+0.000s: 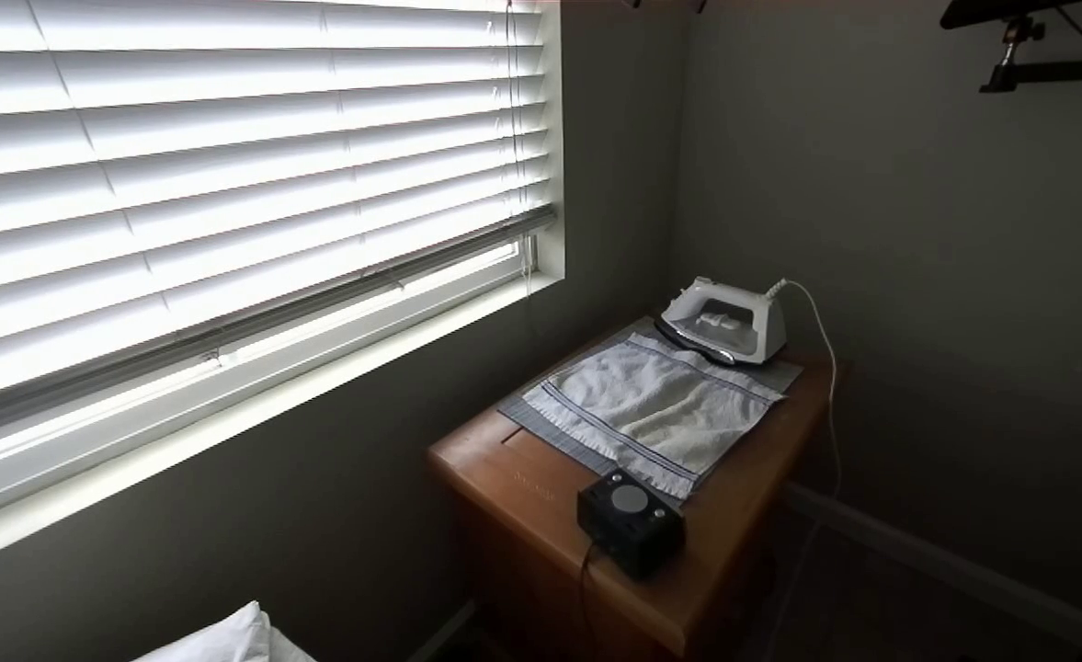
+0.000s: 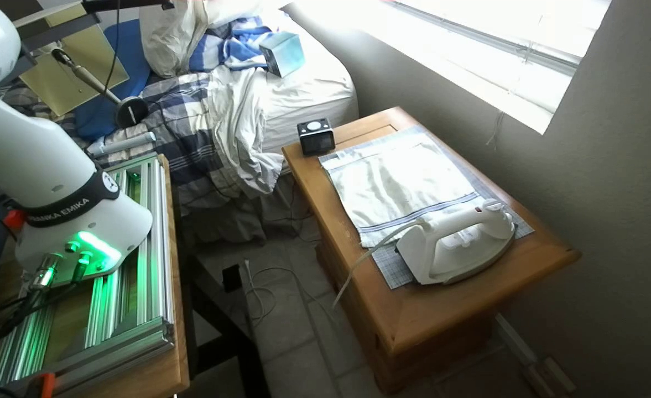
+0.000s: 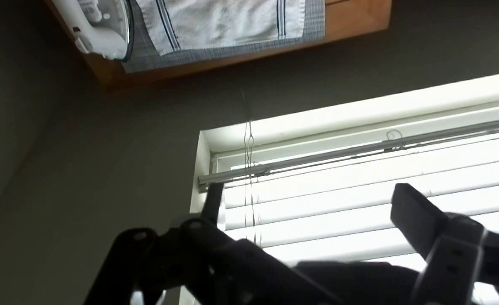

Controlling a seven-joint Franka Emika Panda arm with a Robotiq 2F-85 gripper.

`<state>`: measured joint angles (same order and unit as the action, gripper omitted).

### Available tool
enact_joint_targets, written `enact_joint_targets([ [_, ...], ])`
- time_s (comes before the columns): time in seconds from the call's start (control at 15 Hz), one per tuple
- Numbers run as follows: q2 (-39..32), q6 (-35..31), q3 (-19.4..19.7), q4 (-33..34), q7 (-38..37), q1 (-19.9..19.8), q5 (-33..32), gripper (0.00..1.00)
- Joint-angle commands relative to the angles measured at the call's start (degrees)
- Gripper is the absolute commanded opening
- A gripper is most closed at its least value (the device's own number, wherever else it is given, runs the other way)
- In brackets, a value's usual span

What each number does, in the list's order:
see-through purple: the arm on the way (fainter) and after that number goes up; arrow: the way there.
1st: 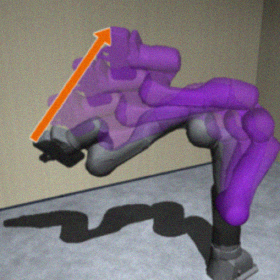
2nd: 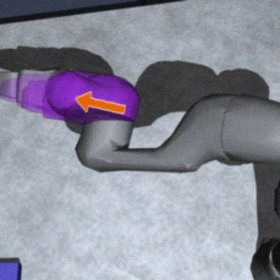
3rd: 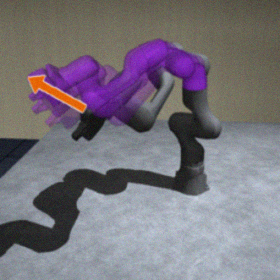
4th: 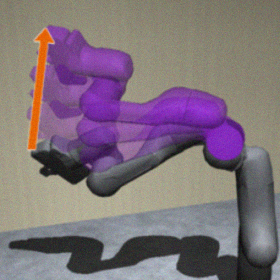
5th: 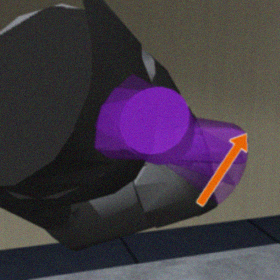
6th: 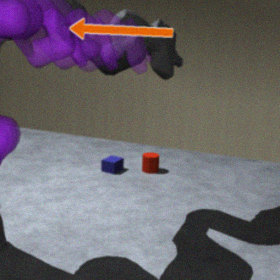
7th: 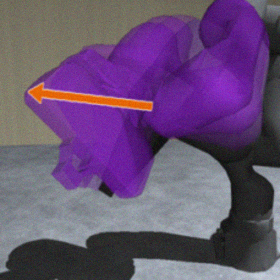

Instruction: Close the curtain railing

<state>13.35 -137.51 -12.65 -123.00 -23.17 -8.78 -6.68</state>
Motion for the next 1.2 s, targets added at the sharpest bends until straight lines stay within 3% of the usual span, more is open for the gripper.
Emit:
enact_joint_targets([
  [0.0,-12.6,0.6,4.6,14.5,4.0,2.8,1.1,1.00],
  [0.07,-14.6,0.6,5.4,17.2,4.1,3.5,1.6,1.00],
  [0.13,-8.7,-0.1,6.0,9.5,2.4,4.0,0.1,1.00],
  [0.4,-14.1,-0.1,7.3,15.6,3.2,5.2,0.6,1.00],
  [1.13,-14.2,-0.1,7.3,16.1,3.2,5.4,0.6,1.00],
])
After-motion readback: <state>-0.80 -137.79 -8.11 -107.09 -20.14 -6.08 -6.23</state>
